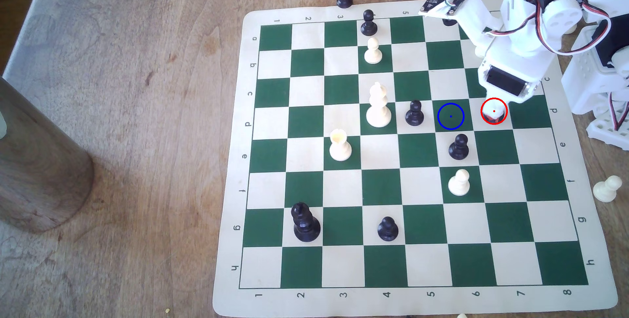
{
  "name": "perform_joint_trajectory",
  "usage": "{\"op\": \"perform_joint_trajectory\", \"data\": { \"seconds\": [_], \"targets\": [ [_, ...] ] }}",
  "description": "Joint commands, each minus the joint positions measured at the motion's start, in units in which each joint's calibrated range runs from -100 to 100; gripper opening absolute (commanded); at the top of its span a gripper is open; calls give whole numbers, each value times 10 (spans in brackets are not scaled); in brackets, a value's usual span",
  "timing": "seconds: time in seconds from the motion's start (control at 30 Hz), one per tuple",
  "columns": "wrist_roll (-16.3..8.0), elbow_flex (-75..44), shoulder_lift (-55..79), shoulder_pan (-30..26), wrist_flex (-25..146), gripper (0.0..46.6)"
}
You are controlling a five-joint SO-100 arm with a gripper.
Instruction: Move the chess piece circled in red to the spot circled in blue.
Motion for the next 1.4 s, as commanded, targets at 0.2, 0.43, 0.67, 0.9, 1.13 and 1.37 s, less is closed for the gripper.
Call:
{"op": "perform_joint_trajectory", "data": {
  "seconds": [0.2, 0.43, 0.67, 0.9, 1.13, 1.37],
  "targets": [
    [-1, -7, -1, -8, -5, 31],
    [2, -42, -23, 4, 25, 24],
    [0, -173, -49, 2, 148, 24],
    [-1, -291, -16, 0, 199, 23],
    [-8, -327, 80, -10, 136, 23],
    [-8, -288, 119, -10, 71, 23]
  ]
}}
